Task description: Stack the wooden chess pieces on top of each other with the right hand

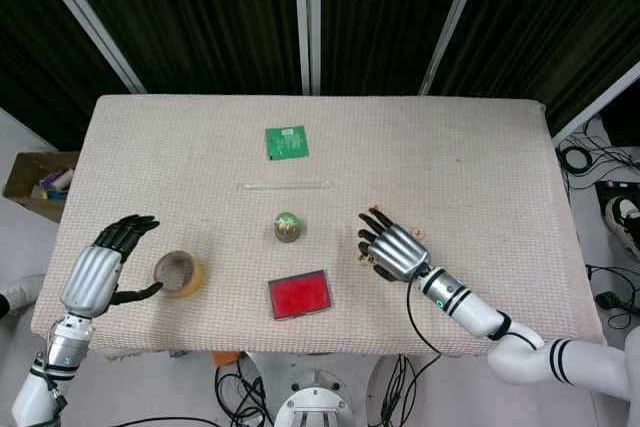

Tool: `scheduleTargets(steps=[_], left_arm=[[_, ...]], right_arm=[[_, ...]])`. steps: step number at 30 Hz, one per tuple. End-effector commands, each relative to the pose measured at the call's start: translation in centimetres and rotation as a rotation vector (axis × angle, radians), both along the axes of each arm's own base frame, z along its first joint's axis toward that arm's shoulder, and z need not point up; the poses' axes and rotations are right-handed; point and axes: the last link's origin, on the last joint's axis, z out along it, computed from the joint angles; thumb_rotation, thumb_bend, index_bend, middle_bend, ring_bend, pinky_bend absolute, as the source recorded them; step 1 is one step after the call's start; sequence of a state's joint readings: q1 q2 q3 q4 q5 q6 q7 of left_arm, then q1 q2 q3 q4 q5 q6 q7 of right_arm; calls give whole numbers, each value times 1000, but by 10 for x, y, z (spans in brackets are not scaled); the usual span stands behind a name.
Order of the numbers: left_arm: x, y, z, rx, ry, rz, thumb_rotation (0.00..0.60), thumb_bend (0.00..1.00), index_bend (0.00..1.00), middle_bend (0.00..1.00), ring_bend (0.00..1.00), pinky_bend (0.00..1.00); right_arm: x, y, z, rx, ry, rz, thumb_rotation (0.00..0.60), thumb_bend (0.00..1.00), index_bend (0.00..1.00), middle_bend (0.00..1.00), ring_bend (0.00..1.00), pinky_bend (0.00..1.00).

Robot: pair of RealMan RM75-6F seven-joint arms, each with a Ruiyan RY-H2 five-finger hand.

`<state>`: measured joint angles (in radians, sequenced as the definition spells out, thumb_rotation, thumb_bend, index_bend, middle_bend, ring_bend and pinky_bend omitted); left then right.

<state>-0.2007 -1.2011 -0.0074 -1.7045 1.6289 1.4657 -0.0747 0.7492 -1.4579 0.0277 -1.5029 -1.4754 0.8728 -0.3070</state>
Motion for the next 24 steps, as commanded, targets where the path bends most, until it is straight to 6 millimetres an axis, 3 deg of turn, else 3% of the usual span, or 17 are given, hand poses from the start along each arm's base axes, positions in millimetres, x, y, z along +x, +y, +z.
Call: scheduleTargets(steps=[1,24], left_arm=[[0,0,-1,-2,-2,-2,600,58,174,143,122,198],[-6,0,-1,-4,-6,7,600,57,174,143,122,198]], right_arm=[[3,-1,-4,1,4,4,600,361,508,263,0,48],[11,-7,-17,-6,11,17,600,359,449,261,0,48]])
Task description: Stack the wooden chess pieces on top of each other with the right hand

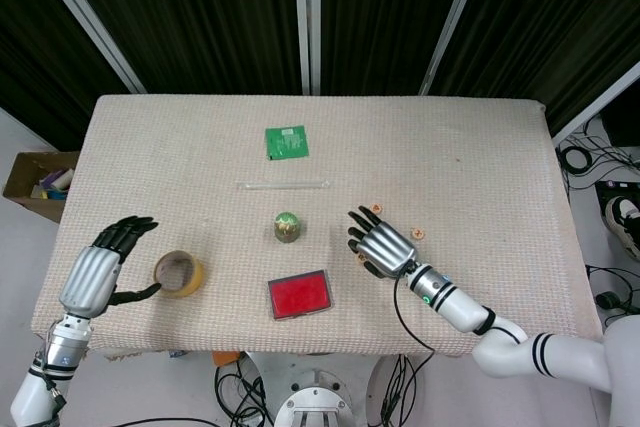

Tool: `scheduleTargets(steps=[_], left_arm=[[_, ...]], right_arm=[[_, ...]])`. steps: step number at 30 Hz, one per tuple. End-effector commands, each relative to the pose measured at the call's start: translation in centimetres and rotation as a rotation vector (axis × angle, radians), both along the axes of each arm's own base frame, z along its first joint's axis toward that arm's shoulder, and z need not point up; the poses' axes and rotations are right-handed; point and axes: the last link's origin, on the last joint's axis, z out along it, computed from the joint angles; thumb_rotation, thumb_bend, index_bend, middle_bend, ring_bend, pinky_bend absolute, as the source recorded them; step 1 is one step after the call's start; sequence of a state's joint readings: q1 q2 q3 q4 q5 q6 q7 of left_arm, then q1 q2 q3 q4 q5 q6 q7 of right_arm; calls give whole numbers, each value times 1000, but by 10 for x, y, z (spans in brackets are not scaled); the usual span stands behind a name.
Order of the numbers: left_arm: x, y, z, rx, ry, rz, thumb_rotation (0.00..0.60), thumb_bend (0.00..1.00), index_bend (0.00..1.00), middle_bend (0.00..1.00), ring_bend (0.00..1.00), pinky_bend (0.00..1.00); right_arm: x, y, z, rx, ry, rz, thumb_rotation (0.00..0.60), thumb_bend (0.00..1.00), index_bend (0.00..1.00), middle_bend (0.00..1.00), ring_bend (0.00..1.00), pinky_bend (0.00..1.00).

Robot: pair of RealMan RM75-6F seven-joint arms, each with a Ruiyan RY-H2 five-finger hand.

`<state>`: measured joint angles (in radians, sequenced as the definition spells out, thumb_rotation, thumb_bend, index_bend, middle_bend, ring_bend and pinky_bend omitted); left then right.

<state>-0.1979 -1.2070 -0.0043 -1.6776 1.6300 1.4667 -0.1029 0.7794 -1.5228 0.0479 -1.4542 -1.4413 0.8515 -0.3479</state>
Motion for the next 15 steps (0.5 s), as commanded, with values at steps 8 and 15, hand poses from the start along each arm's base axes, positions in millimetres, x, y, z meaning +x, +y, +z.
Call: scheduleTargets(steps=[8,15], left_arm=[[-1,1,-1,-2,-1,0,600,58,174,144,122,198],[0,1,-1,-4,-1,2,600,58,174,143,122,198]], right_arm=[[-1,0,0,0,3,-4,600,359,424,260,0,48],[0,2,0,5,-2,-2,600,357,406,260,0,48]])
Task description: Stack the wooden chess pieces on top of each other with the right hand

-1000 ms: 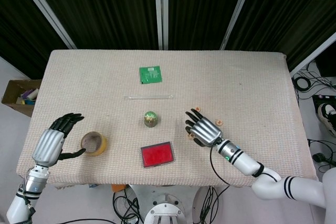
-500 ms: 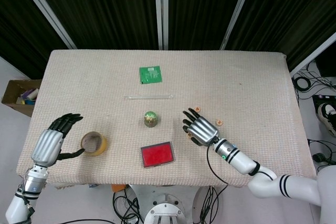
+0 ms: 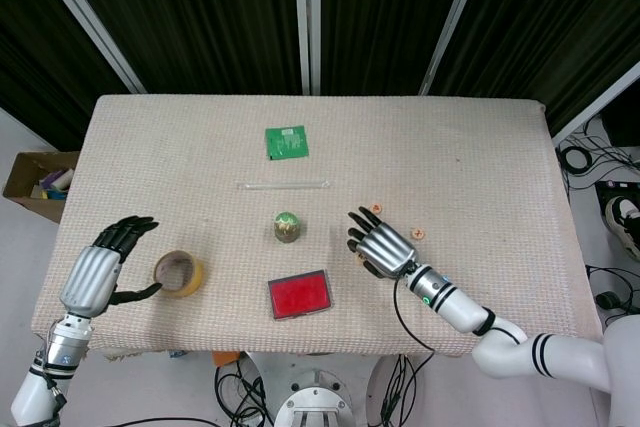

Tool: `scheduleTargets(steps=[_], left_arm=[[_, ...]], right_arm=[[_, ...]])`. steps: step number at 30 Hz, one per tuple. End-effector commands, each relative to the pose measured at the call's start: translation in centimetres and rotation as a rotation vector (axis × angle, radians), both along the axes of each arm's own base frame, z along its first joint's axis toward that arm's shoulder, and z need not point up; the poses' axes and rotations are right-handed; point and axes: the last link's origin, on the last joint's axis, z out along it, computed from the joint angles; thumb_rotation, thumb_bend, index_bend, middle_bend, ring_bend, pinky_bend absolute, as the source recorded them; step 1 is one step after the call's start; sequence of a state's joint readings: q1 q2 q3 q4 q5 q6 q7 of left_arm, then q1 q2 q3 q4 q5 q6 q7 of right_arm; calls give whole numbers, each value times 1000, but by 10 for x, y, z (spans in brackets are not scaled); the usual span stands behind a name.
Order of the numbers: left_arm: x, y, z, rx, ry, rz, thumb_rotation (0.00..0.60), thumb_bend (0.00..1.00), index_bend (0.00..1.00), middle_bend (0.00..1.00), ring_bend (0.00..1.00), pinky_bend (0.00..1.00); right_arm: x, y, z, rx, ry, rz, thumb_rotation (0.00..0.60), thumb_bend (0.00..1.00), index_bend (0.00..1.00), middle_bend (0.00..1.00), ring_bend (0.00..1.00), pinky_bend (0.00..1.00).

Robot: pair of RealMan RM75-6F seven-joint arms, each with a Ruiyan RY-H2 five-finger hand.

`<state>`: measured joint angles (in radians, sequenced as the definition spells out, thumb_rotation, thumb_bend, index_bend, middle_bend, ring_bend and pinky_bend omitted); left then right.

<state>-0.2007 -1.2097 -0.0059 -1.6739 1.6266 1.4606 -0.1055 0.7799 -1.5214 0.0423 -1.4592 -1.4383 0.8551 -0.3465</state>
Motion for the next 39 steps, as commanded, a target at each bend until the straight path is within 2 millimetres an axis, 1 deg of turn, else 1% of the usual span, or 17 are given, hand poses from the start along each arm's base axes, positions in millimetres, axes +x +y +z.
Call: scheduleTargets(steps=[1,9,12,14,17,21,23,25,29,35,39], left_arm=[[0,0,0,1,-1,1,600,58,174,143,122,197],[1,0,0,-2,-1,-1,600,57,174,143,123,198],[2,0,0,-1,0,-5,600,58,174,143,123,197],[2,0,0,0,1,-7,600,58,174,143,122,197],[2,0,0,0,1,-8,600,58,174,143,122,198],[2,0,-1,-1,-1,-7,600,58,174,143,122,198],[1,0,-1,-2,-3,-6,600,58,174,143,122,198],[1,0,-2,-6,-4,-5,600,58,174,143,122,198],[1,1,-4,-10,-3,-8,600,57,174,143,122,197],[2,2,-3,-7,0,-9,600,58,174,143,122,197],[3,1,-3,-9,2,-6,600,58,174,143,122,198]], right_arm=[[0,1,0,2,-1,0,600,357,406,260,0,48],[-3,7,5,-1,-3,4,600,358,406,259,0,48],[-4,5,10,-25,-18,-4,600,356,399,258,0,49],[-6,1,17,-56,-40,-27,600,352,385,254,0,48],[-14,-6,29,-103,-46,-68,600,334,358,249,0,48],[-36,-15,45,-156,-28,-152,600,236,345,248,0,48],[-48,-16,48,-166,-7,-188,600,219,345,248,0,48],[-61,-17,48,-166,19,-222,600,217,345,248,0,48],[-75,-19,44,-169,38,-266,600,218,347,248,0,49],[-87,-25,40,-175,51,-299,600,220,371,253,0,49],[-90,-30,37,-173,54,-309,600,236,376,254,0,49]])
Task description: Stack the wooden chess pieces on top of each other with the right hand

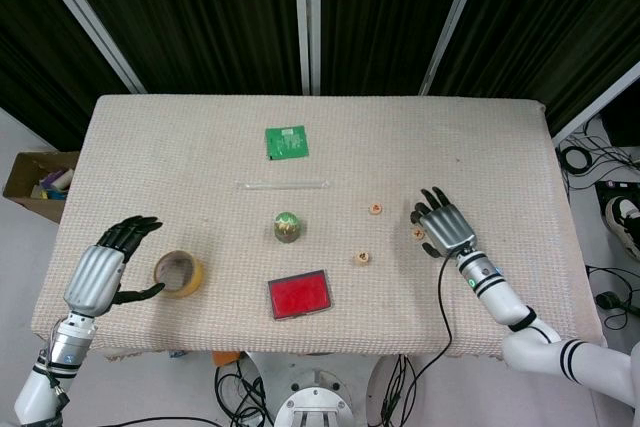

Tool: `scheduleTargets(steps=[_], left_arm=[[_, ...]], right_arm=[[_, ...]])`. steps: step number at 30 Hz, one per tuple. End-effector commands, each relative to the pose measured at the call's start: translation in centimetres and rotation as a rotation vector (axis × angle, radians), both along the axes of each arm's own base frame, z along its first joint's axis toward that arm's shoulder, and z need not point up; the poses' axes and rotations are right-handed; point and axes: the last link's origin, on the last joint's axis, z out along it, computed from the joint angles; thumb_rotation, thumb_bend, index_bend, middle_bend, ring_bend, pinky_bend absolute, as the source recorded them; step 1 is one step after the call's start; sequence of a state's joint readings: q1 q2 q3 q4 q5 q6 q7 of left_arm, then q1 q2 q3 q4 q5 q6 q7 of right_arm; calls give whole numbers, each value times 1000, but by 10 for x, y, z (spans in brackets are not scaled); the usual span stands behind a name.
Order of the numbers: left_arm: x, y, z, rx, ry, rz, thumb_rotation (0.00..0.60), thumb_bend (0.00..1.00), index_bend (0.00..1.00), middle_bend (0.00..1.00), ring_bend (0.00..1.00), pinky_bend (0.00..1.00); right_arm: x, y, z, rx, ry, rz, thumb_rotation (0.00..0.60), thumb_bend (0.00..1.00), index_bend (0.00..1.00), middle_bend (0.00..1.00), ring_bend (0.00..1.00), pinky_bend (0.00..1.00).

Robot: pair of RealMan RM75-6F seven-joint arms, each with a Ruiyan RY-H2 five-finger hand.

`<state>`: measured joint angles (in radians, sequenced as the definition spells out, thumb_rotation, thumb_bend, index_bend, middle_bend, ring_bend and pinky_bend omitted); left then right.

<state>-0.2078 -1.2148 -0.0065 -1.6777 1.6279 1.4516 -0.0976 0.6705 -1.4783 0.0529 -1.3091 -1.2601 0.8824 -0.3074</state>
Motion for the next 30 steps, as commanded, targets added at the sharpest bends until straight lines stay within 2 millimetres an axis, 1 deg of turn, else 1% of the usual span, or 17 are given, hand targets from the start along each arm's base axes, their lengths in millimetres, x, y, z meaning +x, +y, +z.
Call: scheduleTargets(steps=[1,6,13,17,21,24,26,28,30], left_arm=[[0,0,0,-1,1,2,600,58,174,143,122,198],[0,0,0,0,3,4,600,58,174,143,122,197],[-1,0,0,-3,6,8,600,58,174,143,122,197],[-1,0,0,-2,5,7,600,58,174,143,122,197],[-1,0,1,0,6,10,600,58,174,143,122,197],[-2,-1,2,3,7,13,600,58,174,143,122,197],[-3,-1,3,6,10,14,600,58,174,143,122,197],[-3,-1,3,7,9,14,600,58,174,143,122,197],[-2,-1,3,6,8,13,600,58,174,143,122,197]], right_arm=[[0,-3,-4,5,-7,-6,600,246,381,256,0,48],[1,-6,-6,8,-13,-1,600,288,401,264,0,49],[1,-7,-7,8,-19,2,600,302,431,275,0,48],[1,-8,-8,7,-18,3,600,324,468,294,0,49],[2,-8,-5,-1,-24,7,600,340,502,306,0,49],[8,-5,3,-12,-50,29,600,341,503,306,0,49],[16,-2,10,-10,-69,58,600,340,503,306,0,49],[29,2,15,7,-88,95,600,341,503,306,0,50],[43,6,15,35,-98,138,600,344,503,306,0,50]])
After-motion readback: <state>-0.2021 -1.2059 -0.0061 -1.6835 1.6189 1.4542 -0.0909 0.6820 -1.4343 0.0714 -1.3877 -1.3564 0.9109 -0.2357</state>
